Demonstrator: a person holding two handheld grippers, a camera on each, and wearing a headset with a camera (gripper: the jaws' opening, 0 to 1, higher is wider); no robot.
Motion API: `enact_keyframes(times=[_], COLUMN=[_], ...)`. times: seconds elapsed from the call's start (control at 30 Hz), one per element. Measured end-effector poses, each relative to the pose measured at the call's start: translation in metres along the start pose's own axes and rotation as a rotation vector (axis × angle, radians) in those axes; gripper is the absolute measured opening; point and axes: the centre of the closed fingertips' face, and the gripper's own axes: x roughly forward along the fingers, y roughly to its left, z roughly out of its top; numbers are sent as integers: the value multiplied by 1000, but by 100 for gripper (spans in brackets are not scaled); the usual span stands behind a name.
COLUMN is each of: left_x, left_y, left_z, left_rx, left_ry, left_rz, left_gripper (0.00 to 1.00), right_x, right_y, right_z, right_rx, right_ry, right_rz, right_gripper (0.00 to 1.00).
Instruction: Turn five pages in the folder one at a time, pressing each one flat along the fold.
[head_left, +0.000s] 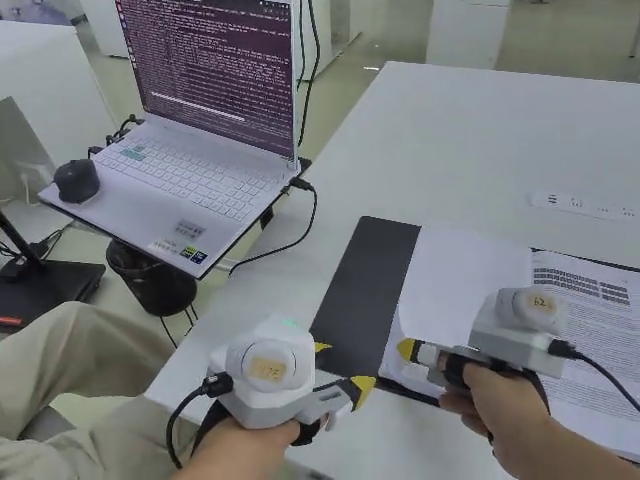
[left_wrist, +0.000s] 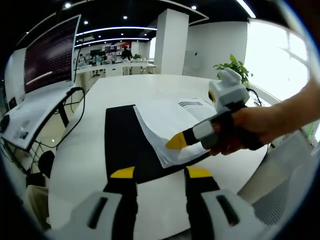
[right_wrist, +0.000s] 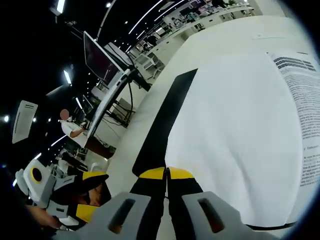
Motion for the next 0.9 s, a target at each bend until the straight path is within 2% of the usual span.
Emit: enact_keyframes(times=[0.17,0.27,0.37,0.43,0.47,0.53,0.57,0.67,0.8,0.9], left_x=[3,6,10,15,19,26,29,45,66,86], left_y=[3,4,3,1,-2,-5,-7,-19,-31,-36], left_z=[-5,-6,-6,-6,-4,-4,-3,5,10,6], left_rx=[2,10,19,29,43,64,72,116,139,161], left_ry=[22,31,39,47,43,49,50,27,10,11], left_rz=[7,6,2,-5,-16,-31,-37,-76,-109,-120], left_gripper=[36,36,36,36,35,33,33,29,23,15], right_x=[9,10,7,1,-2,-9,-15,-28,-49,-67], right_y=[-9,-1,2,4,6,7,7,2,-15,-35], right_z=[-10,-13,-14,-13,-9,-4,2,11,19,25], right_rx=[21,23,28,41,56,67,82,119,166,211], right_ry=[30,19,13,6,-11,-33,-61,-109,-147,-191], right_rz=[-9,39,54,77,103,125,144,165,168,152], right_gripper=[2,11,9,9,10,9,10,10,11,11])
